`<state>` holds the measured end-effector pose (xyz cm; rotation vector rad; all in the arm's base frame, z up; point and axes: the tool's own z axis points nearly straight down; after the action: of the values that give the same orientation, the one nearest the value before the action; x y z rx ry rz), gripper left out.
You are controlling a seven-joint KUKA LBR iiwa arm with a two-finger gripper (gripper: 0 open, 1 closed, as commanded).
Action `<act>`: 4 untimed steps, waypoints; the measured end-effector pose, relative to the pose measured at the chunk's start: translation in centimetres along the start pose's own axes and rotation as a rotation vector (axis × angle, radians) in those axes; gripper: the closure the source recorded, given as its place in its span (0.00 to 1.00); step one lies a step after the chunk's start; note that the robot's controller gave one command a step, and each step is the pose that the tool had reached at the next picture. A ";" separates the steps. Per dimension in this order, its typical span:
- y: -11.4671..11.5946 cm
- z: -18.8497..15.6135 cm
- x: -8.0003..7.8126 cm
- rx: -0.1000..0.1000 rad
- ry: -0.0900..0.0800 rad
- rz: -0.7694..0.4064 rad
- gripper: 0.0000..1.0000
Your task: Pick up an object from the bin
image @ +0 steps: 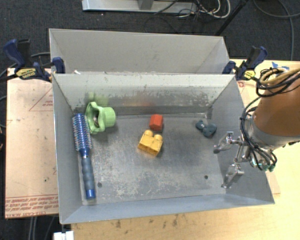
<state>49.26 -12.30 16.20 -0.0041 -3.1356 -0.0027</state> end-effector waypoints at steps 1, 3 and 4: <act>3.9 4.8 -8.6 -0.002 -0.011 0.012 0.00; 13.6 8.7 -14.4 0.004 -0.009 -0.350 0.00; 18.1 8.5 -10.7 0.007 -0.023 -0.572 0.00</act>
Offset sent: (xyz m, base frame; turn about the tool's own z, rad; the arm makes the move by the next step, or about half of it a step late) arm 0.0835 0.0348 -0.0455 0.0178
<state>59.99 5.74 7.66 0.8867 -3.0322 0.0053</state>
